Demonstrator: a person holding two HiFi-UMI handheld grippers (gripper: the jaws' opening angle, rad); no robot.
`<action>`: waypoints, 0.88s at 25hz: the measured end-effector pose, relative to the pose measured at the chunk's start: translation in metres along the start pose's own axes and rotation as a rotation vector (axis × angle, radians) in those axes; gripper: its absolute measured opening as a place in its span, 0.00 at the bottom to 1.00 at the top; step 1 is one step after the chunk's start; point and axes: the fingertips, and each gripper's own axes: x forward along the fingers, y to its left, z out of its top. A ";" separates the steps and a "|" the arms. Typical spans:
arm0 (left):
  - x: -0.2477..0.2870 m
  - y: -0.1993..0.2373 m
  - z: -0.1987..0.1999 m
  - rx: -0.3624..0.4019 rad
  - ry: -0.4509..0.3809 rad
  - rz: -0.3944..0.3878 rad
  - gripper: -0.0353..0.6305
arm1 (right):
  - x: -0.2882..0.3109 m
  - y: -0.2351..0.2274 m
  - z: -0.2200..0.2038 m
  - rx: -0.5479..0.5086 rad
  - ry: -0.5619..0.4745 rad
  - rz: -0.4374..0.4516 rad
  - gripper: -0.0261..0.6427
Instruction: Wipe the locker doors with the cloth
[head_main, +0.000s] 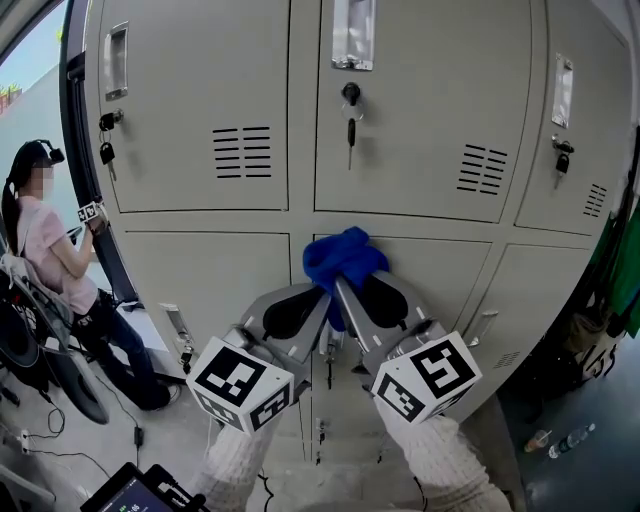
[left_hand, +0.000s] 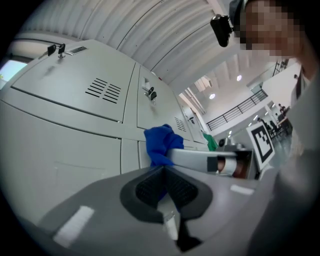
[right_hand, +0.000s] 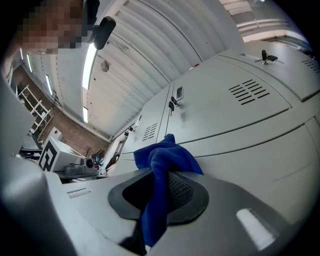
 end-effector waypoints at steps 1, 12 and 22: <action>0.000 0.002 -0.001 -0.002 0.006 0.003 0.06 | 0.002 -0.001 -0.002 0.007 0.004 -0.002 0.12; 0.000 0.003 -0.020 -0.019 0.037 -0.007 0.06 | 0.003 -0.003 -0.020 0.068 0.007 -0.014 0.12; -0.006 -0.009 -0.066 -0.076 0.111 -0.021 0.06 | -0.015 0.000 -0.066 0.135 0.059 -0.012 0.12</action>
